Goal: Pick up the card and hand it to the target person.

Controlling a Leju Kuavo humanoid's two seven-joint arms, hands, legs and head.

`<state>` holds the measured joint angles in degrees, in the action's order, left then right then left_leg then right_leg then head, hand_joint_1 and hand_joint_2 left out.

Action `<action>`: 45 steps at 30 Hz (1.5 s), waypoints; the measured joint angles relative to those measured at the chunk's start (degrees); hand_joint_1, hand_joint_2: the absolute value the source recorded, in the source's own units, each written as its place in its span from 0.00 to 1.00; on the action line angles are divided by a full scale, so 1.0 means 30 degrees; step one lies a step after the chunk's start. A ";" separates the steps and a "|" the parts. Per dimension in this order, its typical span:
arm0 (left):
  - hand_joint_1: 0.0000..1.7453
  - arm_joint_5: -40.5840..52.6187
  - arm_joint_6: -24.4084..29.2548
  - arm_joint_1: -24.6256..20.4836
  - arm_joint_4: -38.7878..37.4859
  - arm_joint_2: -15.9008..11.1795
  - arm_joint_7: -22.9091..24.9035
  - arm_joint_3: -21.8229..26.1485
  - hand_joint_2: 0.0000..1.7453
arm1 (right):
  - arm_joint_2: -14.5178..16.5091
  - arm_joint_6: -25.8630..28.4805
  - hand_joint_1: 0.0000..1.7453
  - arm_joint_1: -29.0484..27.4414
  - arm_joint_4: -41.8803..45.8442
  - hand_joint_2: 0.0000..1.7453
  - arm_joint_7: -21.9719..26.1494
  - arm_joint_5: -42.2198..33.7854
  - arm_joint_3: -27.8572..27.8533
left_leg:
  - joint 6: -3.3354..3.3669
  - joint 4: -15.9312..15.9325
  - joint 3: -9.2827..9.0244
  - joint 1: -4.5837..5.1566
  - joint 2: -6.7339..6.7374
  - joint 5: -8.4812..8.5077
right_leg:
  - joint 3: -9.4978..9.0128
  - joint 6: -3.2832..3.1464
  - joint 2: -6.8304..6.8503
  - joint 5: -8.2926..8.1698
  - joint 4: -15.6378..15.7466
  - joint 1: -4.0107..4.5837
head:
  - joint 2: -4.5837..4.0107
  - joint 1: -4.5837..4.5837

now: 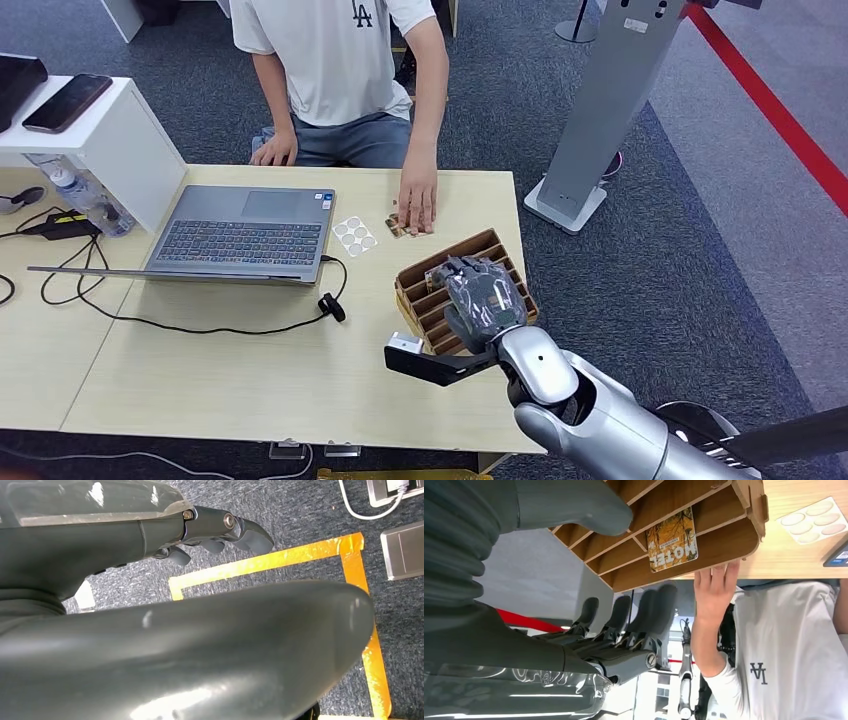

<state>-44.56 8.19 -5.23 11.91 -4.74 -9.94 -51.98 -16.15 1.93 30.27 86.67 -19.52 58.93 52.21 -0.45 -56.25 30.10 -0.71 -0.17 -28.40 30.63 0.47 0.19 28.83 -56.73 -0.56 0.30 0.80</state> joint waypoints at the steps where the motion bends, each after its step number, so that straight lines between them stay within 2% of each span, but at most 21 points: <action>1: 0.00 -0.0007 0.0004 0.0000 0.0000 0.0000 -0.0002 -0.0002 0.00 | 0.0036 0.0057 0.41 0.0079 -0.0150 1.00 -0.0002 0.0016 0.0084 | 0.0000 0.0000 0.0000 0.0000 0.0000 0.0000 | 0.0000 0.0000 0.0000 0.0000 0.0000 0.0000 | 0.0000 0.0002; 12: 0.00 -0.0160 0.0038 0.0002 0.0000 0.0004 0.0078 -0.0381 0.00 | 0.0348 0.0417 0.45 0.0919 -0.1241 1.00 -0.0029 0.0106 0.0789 | 0.0000 -0.0001 -0.0001 0.0000 0.0001 0.0001 | 0.0001 -0.0002 -0.0001 -0.0002 0.0000 0.0000 | -0.0001 -0.0005; 28: 0.00 -0.0162 0.0016 -0.0004 0.0000 0.0007 0.0078 -0.0643 0.00 | 0.1241 0.0760 0.42 0.2946 -0.3613 1.00 0.0397 -0.0862 0.1390 | 0.0009 -0.0002 -0.0002 0.0000 0.0002 0.0011 | 0.0002 -0.0013 0.0000 -0.0015 -0.0002 0.0000 | -0.0002 0.0006; 34: 0.00 -0.0177 -0.0005 -0.0003 0.0003 0.0009 0.0078 -0.0854 0.00 | 0.1494 0.1013 0.46 0.3253 -0.4553 1.00 0.0444 -0.1310 0.1670 | 0.0009 -0.0003 -0.0002 0.0000 0.0002 0.0011 | 0.0003 -0.0012 0.0000 -0.0017 -0.0001 0.0000 | 0.0002 0.0000; 45: 0.00 -0.0191 -0.0005 -0.0003 0.0002 0.0007 0.0051 -0.0933 0.00 | 0.1694 0.1091 0.45 0.3495 -0.5723 1.00 0.0399 -0.1643 0.2007 | 0.0009 -0.0005 -0.0003 0.0000 0.0002 0.0012 | 0.0003 -0.0012 -0.0001 -0.0019 -0.0001 0.0000 | -0.0003 0.0007</action>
<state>-45.13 8.17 -5.24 11.92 -4.72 -9.79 -54.77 -11.07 5.20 40.75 69.50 -18.32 54.00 58.23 -0.42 -56.27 30.09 -0.71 -0.17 -28.36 30.64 0.44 0.19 28.77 -56.74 -0.56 0.29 0.82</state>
